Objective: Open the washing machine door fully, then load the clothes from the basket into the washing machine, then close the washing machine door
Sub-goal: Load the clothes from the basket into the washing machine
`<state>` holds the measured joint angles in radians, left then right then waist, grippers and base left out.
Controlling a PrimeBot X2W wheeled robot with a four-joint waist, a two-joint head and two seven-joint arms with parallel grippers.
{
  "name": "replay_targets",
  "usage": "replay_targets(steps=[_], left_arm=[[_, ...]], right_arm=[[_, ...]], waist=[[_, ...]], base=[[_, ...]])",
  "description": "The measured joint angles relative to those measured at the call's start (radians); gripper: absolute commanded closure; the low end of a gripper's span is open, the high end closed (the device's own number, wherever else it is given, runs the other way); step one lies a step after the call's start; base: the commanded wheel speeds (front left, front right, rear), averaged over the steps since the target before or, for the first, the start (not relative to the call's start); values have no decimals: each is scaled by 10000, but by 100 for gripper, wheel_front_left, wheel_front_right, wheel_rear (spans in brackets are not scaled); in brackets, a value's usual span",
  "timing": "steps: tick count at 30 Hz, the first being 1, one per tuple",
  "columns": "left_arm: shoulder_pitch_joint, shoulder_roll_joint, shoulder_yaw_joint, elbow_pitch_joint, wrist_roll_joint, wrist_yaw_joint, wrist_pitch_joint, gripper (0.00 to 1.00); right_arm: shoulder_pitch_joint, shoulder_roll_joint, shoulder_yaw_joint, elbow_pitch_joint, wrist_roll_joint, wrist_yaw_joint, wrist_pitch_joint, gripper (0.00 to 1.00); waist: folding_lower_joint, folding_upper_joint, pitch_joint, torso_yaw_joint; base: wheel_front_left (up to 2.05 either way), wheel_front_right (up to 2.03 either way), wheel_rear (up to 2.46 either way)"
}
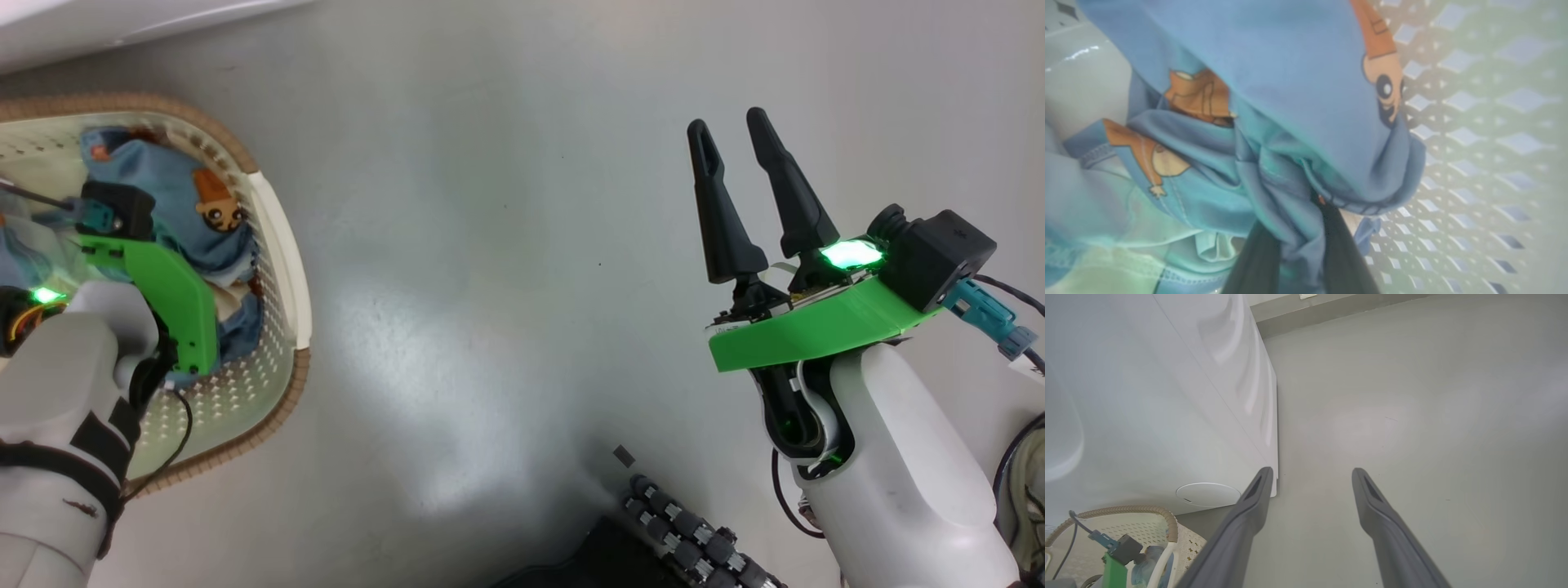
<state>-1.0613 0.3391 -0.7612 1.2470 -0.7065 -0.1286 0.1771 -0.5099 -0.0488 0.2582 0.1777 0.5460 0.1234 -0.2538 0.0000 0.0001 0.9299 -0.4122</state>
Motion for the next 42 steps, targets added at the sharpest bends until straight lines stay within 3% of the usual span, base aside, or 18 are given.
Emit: replay_targets(steps=[12, 20, 42], left_arm=[[-40, -265, -63, 161, -178, 0, -472, 100], [473, -378, -196, -341, -694, 0, -1333, 100], [3061, -313, -445, -2502, -2523, 0, -4148, 100]], right_arm=[[0, 36, -52, 19, -12, 0, 0, 0], [26, -42, -75, 180, -27, 0, 0, 0], [1164, -1053, -58, 857, 4, 0, 0, 0]], waist=[[0, 0, -325, 321], [0, 0, -945, 635], [-2, 0, -4257, 1706]], base=[[0, 0, 0], [0, 0, 0], [0, 0, 0]])
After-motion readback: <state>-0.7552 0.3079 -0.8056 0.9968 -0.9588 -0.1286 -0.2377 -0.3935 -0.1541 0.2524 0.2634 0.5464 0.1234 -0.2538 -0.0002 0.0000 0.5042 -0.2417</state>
